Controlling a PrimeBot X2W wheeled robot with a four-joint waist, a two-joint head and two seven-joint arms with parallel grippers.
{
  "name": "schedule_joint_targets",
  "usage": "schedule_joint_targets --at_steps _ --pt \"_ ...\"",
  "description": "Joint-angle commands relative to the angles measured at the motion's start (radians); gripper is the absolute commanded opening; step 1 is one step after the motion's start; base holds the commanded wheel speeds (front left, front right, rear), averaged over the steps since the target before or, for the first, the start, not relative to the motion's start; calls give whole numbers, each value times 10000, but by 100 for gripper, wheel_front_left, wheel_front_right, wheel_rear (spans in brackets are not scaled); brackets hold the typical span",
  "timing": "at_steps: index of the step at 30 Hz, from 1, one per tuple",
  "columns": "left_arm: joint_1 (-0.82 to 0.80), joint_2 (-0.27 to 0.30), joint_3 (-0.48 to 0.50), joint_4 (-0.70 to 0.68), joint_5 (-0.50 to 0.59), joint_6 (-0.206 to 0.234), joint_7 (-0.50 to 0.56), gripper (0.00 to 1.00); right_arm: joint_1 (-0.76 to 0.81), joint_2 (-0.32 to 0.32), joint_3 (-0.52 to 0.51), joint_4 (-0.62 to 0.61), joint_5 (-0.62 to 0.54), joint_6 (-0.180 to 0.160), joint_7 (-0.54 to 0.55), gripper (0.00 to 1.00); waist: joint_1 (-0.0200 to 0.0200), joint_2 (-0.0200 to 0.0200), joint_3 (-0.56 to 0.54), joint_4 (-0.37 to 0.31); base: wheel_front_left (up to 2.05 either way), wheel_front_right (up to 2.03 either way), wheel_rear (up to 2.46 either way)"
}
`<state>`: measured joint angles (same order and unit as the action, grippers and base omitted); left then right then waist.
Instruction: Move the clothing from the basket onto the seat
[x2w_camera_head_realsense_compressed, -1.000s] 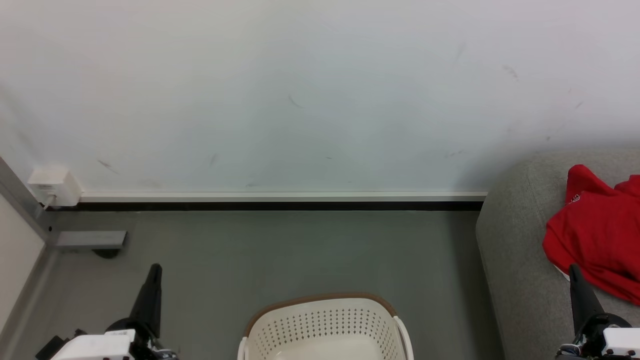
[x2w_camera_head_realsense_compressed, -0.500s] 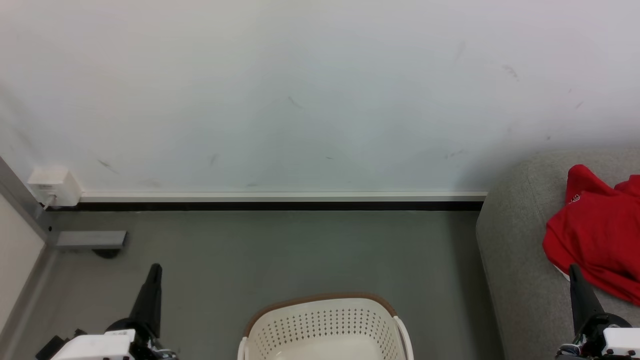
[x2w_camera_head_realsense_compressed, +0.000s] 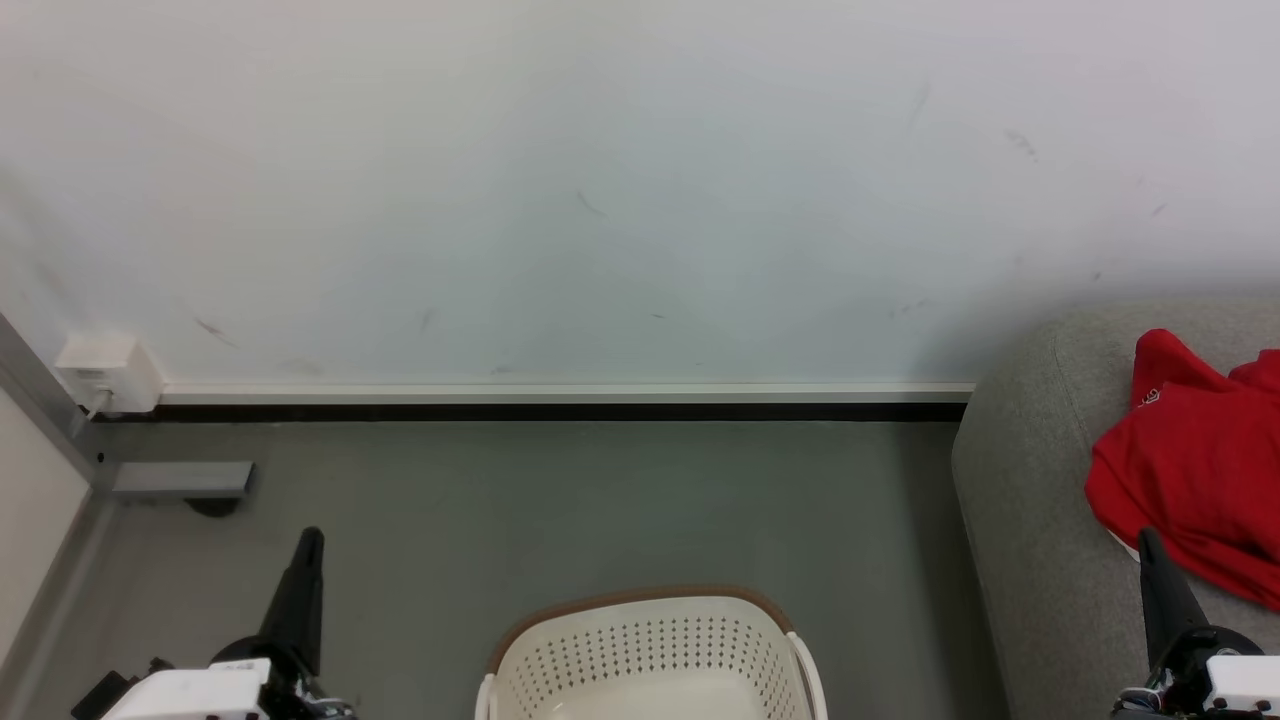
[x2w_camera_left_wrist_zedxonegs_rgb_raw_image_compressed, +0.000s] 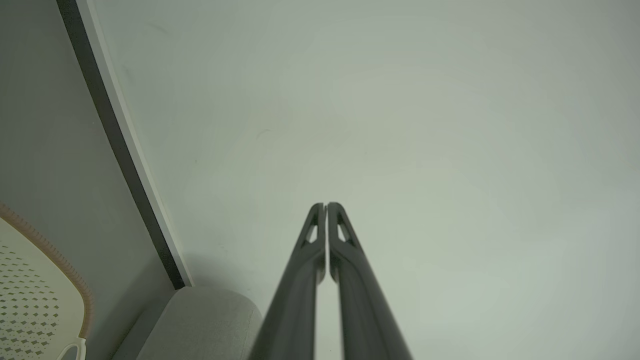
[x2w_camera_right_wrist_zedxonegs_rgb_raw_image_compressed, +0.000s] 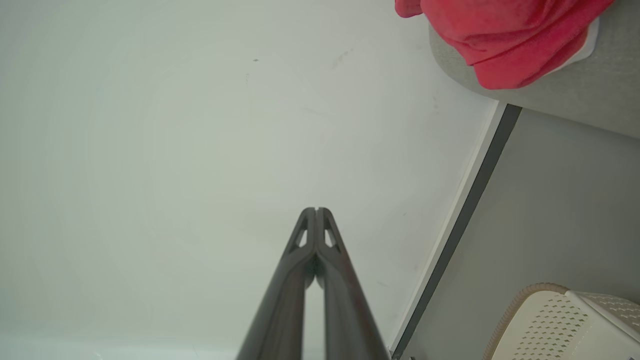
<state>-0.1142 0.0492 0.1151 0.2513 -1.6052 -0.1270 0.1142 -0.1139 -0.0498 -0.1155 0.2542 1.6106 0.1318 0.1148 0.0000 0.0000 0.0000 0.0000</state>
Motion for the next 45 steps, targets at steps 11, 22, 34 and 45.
schedule_joint_targets --at_steps 11,22,34,45 --pt "-69 17 26 -22 -111 -52 58 0 -69 2 -40 -46 15 -21 42 0 0 0 0 0 0 0 0" --pt "-69 19 27 -22 -111 -52 58 0 -69 2 -40 -46 15 -21 42 0 0 0 0 0 0 0 0" --pt "-69 19 27 -22 -111 -52 58 0 -69 2 -40 -46 15 -21 42 0 0 0 0 0 0 0 0" --pt "-69 19 27 -22 -111 -53 58 0 -69 2 -41 -46 15 -21 42 0 0 0 0 0 0 0 0"
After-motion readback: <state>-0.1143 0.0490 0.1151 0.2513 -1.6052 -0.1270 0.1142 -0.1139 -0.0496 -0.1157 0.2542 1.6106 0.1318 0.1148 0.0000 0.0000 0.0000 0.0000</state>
